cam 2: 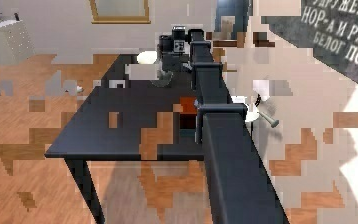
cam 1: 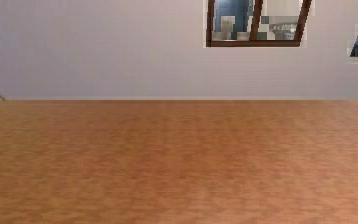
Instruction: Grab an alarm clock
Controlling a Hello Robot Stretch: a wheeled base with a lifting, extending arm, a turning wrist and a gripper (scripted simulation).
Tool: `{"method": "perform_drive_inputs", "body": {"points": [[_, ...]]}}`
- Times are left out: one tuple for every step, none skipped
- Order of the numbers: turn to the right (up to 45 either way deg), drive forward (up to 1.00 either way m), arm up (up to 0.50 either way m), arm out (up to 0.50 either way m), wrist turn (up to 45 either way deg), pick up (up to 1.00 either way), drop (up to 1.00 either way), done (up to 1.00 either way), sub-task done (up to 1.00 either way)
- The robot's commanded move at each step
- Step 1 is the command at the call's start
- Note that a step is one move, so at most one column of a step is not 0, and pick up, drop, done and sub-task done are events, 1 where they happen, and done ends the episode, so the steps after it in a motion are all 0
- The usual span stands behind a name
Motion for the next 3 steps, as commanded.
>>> {"method": "perform_drive_inputs", "body": {"points": [[0.0, 0.00, -0.18, 0.00, 0.0, 0.00, 0.00, 0.00, 0.00], [0.0, 0.00, 0.00, 0.00, 0.0, 1.00, 0.00, 0.00, 0.00], [0.0, 0.00, 0.10, 0.00, 0.0, 0.00, 0.00, 0.00, 0.00]]}}
